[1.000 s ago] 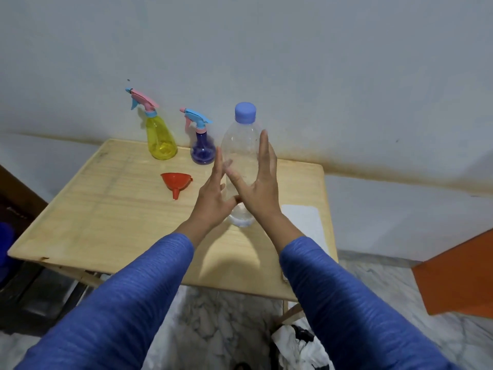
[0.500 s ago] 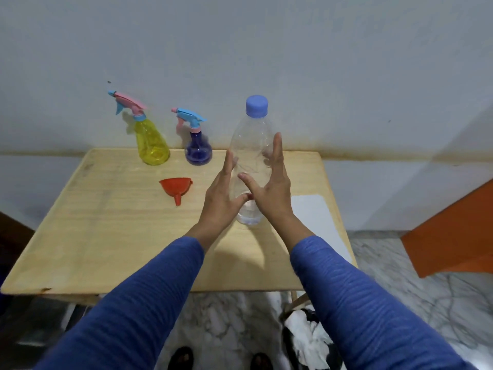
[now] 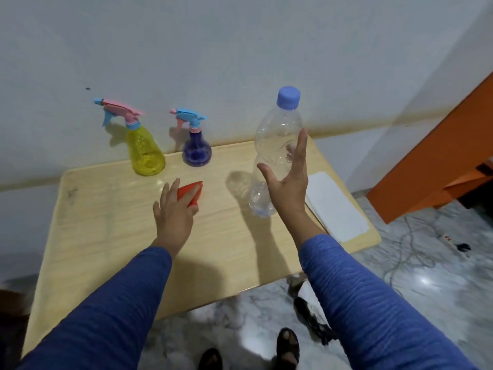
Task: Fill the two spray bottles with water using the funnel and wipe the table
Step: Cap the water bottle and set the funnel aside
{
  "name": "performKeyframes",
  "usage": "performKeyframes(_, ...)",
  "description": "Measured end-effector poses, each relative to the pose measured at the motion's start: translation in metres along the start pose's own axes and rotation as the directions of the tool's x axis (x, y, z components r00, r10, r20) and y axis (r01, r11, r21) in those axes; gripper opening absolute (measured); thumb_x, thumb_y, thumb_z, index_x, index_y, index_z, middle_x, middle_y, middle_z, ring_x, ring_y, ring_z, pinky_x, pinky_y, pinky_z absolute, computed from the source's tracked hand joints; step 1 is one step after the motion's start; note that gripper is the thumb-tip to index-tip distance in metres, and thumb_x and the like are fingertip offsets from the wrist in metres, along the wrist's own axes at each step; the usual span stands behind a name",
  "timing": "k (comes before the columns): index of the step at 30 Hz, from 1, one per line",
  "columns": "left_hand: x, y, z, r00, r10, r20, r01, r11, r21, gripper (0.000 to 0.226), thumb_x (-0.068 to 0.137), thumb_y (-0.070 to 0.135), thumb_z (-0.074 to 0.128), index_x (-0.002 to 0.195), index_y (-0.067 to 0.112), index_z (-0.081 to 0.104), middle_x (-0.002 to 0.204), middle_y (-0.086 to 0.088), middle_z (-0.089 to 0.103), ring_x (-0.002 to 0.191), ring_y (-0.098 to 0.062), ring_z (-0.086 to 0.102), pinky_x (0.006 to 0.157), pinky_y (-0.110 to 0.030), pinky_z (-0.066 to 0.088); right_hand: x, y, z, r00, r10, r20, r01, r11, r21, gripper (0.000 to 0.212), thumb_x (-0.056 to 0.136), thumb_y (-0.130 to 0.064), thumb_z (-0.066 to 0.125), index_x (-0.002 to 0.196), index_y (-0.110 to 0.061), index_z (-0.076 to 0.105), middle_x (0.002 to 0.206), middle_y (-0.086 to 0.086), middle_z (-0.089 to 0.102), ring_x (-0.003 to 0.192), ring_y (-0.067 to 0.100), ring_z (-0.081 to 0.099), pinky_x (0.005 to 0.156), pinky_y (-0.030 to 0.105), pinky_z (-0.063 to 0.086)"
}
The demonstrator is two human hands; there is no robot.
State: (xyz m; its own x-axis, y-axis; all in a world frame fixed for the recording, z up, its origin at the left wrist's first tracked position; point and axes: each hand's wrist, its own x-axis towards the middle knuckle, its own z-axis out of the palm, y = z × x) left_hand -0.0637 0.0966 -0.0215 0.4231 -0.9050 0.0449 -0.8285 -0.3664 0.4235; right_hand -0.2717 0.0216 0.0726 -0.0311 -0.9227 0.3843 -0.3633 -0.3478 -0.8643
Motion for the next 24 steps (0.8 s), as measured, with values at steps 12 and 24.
performKeyframes(12,0.026,-0.023,-0.005,0.989,0.057,0.133,-0.008,0.939,-0.343,0.057,0.092,-0.002,0.049,0.139,0.029,0.041,0.128,-0.007,0.047,0.114,-0.023,0.051,0.100,-0.034,0.042,0.013,-0.012,0.024,0.997,0.057,-0.044,-0.060,0.995,-0.083,0.103,0.075,-0.024,0.077,0.140,-0.051,0.002,0.126,0.002,0.051,0.116,0.013,0.050,0.099,0.034,0.044)
performKeyframes(24,0.075,0.070,0.020,0.966,-0.201,0.165,0.245,0.489,-0.837,0.061,0.086,0.008,0.063,0.137,0.032,0.043,0.112,0.008,0.056,0.104,-0.005,0.056,0.085,-0.014,0.039,0.098,0.011,0.035,0.999,0.016,-0.033,-0.018,0.997,-0.080,0.104,0.074,-0.024,0.077,0.139,-0.051,0.000,0.137,0.002,0.047,0.116,0.013,0.053,0.097,0.038,0.046)
